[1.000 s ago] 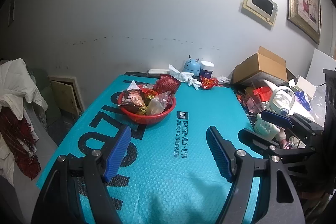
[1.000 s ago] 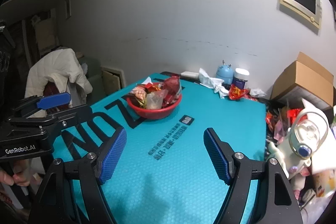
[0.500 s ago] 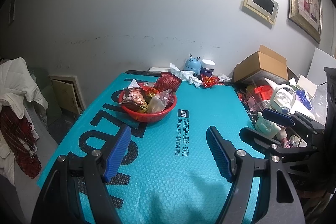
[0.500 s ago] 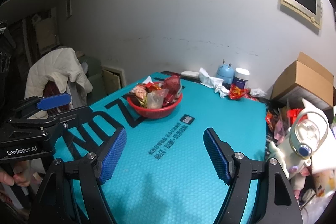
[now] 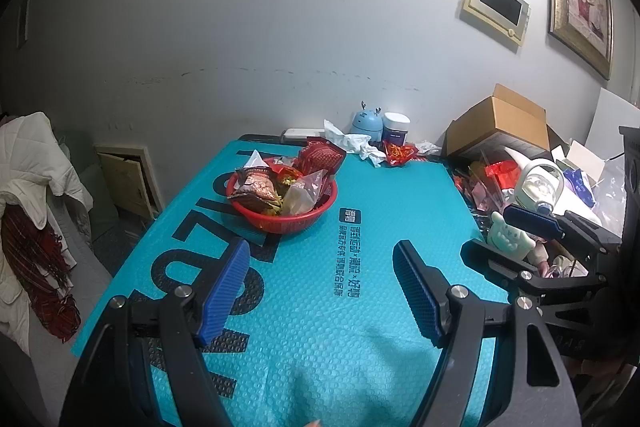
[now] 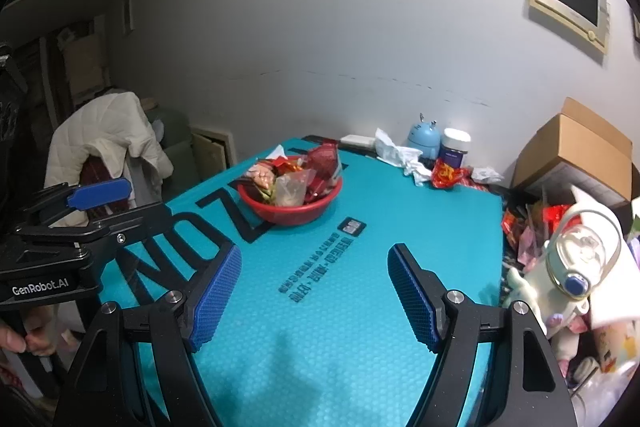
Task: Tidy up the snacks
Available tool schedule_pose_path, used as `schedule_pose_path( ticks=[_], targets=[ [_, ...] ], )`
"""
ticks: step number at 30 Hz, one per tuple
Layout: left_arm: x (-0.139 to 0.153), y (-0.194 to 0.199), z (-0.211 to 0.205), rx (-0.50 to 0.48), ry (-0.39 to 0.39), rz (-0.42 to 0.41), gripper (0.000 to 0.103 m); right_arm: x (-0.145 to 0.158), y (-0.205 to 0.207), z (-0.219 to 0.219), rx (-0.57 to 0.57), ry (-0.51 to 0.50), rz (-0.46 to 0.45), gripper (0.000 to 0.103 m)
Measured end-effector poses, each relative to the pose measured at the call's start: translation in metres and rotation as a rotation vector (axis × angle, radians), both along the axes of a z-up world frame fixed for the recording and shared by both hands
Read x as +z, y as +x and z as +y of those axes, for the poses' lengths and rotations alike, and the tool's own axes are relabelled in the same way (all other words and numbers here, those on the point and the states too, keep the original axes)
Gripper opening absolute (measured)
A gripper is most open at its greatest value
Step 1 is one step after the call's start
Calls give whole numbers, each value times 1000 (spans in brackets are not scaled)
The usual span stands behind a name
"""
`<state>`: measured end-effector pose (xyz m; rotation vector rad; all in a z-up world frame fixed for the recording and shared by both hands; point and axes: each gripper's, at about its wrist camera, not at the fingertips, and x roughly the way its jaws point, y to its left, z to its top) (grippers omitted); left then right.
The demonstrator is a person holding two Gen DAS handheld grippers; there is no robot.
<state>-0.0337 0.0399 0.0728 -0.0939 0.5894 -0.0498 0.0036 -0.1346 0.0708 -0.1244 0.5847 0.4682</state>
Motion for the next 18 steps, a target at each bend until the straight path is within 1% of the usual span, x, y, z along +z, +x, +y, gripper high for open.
schedule_pose_path(
  ticks=[18],
  targets=[
    [-3, 4, 1, 2, 6, 22, 74, -4, 5, 0, -7, -12, 11, 76]
  ],
)
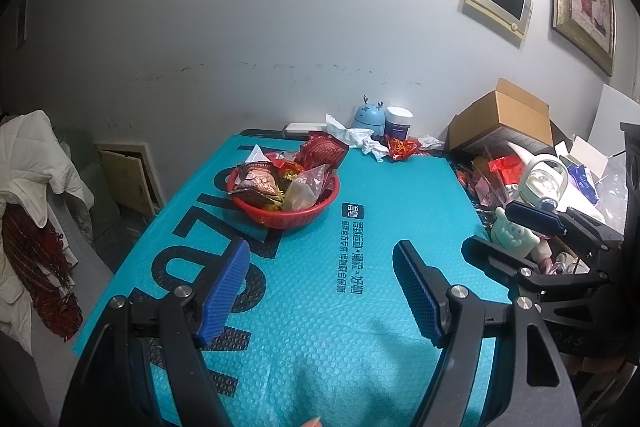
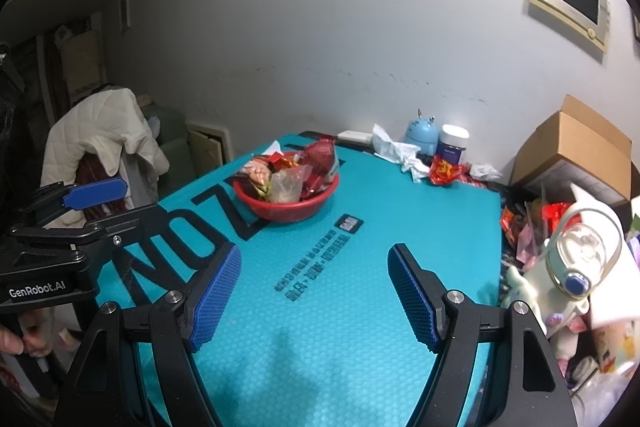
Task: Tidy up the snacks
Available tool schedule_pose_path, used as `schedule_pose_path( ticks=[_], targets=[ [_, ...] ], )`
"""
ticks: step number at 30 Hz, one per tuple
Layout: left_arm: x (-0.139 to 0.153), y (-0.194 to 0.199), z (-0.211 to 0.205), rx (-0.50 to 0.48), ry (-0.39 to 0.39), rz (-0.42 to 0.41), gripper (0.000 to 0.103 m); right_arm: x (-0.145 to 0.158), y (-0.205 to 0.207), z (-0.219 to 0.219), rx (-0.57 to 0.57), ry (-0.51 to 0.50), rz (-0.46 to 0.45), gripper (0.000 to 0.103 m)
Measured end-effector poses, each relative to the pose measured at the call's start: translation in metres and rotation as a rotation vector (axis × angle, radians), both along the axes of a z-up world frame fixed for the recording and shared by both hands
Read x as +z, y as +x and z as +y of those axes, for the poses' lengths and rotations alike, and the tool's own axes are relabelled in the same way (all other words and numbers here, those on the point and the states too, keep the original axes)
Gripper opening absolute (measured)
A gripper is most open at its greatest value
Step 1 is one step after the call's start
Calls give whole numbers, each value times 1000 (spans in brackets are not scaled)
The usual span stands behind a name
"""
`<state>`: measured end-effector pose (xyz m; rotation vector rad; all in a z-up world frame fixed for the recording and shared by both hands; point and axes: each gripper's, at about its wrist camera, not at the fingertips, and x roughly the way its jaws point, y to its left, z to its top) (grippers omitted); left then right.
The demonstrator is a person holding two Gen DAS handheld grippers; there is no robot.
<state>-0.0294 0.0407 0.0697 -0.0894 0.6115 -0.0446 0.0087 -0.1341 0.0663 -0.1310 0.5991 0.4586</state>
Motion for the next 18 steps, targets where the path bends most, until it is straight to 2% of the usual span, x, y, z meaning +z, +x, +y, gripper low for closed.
schedule_pose_path(
  ticks=[9, 18],
  targets=[
    [-5, 8, -3, 11, 26, 15, 74, -9, 6, -2, -9, -1, 24, 76],
    [-11, 16, -7, -2, 19, 28, 74, -15, 12, -5, -18, 6, 47, 76]
  ],
)
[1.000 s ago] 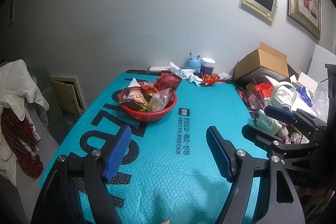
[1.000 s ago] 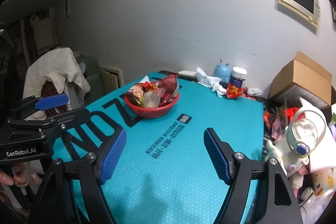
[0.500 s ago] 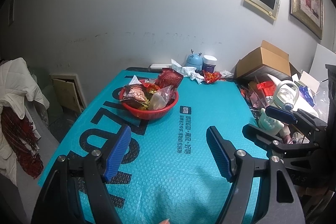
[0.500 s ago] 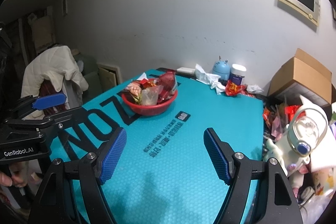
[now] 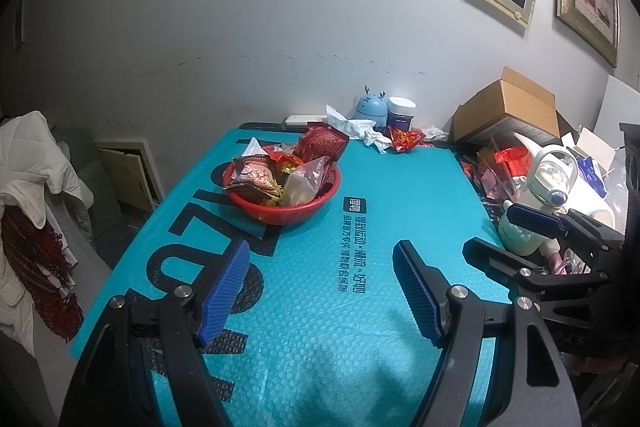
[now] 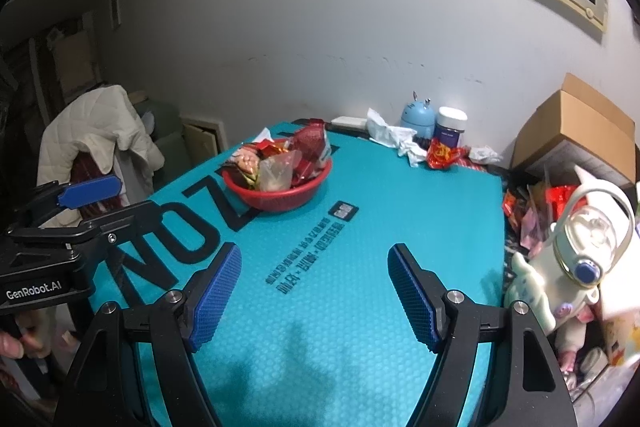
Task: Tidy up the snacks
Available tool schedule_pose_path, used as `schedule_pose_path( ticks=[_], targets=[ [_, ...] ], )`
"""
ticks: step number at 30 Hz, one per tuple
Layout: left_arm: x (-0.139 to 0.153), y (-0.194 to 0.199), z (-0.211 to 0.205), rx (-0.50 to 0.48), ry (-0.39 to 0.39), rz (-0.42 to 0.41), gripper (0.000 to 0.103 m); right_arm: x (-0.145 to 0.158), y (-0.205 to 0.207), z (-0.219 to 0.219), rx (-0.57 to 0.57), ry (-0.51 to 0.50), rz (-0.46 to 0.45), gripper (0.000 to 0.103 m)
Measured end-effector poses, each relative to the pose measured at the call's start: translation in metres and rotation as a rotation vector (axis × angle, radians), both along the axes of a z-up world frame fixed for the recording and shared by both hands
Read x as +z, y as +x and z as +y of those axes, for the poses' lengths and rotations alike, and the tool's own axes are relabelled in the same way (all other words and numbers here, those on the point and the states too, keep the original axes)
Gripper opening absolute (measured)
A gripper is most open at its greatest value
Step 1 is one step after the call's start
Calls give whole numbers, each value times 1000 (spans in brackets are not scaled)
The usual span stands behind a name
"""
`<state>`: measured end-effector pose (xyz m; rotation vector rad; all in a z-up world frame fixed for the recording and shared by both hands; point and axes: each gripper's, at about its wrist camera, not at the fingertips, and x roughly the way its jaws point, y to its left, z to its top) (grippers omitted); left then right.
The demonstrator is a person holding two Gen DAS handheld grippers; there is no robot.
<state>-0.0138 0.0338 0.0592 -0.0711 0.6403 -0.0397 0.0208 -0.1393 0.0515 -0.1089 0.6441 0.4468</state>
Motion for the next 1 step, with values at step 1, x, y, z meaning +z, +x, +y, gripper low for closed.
schedule_pose_path(
  ticks=[1],
  targets=[
    [-1, 1, 0, -3, -4, 4, 74, -1, 1, 0, -2, -1, 4, 76]
  ],
)
